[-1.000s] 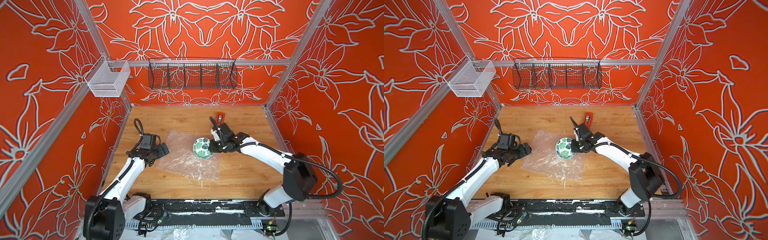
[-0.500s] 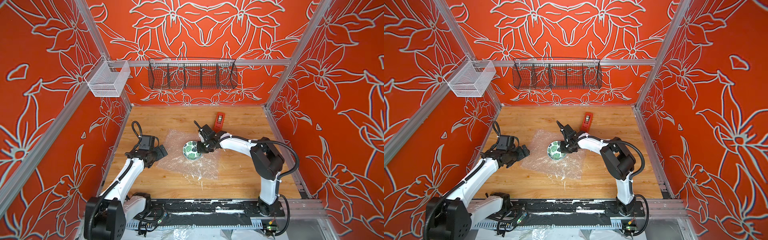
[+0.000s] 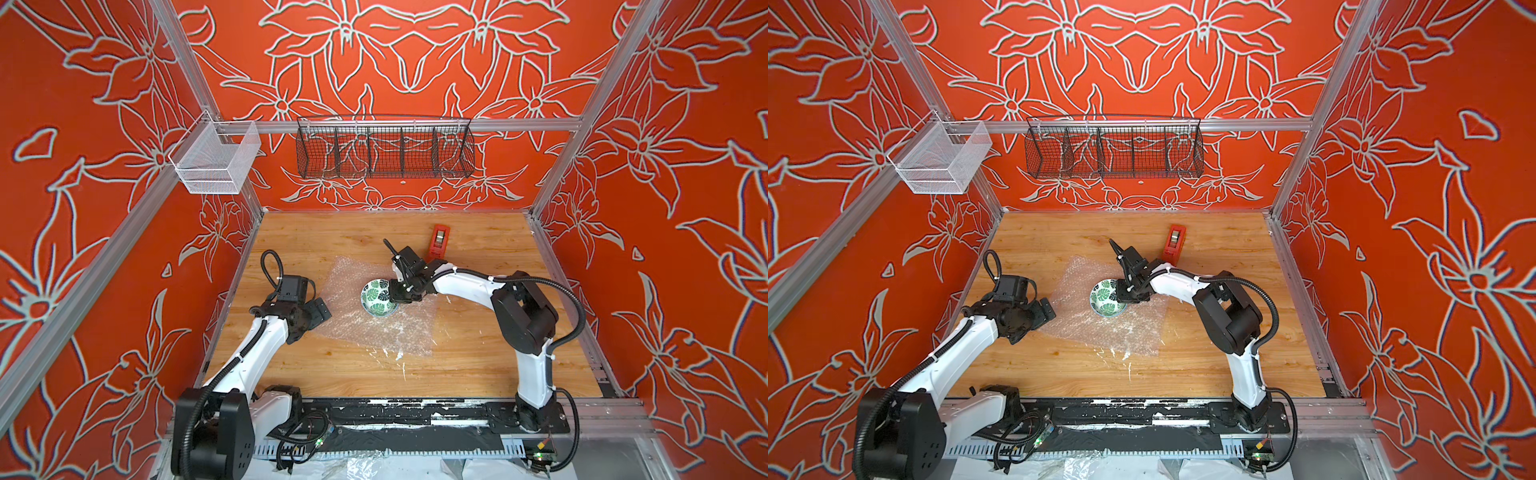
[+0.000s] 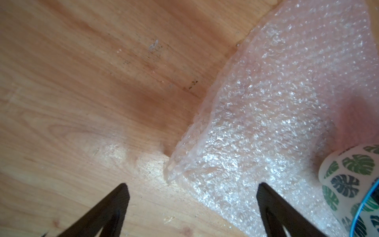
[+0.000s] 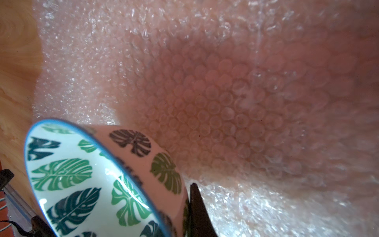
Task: Wrap bowls in bubble wrap
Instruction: Place the bowl on the bubble wrap.
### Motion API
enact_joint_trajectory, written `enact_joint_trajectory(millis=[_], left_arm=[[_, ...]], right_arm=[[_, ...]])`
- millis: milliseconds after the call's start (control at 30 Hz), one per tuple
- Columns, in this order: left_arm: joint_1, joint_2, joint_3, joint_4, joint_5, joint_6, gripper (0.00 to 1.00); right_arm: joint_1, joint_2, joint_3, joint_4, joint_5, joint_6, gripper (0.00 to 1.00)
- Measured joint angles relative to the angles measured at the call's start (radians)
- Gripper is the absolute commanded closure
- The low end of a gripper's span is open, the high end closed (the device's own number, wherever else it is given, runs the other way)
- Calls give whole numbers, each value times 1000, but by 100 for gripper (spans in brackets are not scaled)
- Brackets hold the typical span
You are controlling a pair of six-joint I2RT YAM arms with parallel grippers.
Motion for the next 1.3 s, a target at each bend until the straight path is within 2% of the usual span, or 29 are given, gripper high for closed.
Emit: enact_joint_trajectory(millis=[100, 333, 400, 567, 933, 1067, 1133, 1300], left_arm=[[1, 26, 0, 2, -1, 0, 3], [1, 98, 0, 14, 2, 1, 1], [1, 102, 0, 28, 4, 2, 3], [1, 107, 0, 64, 13, 7, 11], [1, 212, 3, 110, 55, 23, 25], [0, 230, 10, 120, 55, 30, 39], [-2, 254, 26, 122, 55, 29, 52], [-31, 319, 76, 129, 54, 44, 76]], right_arm=[[0, 15, 0, 0, -8, 1, 95], [-5, 16, 0, 11, -29, 6, 65], [-8, 16, 0, 12, -30, 5, 61], [-19, -17, -37, 18, -29, 3, 59], [-81, -242, -187, 25, -18, -1, 57], [-103, -343, -261, 33, -14, -2, 57], [-114, -399, -304, 36, -9, -3, 57], [-130, -503, -389, 35, 3, -6, 56]])
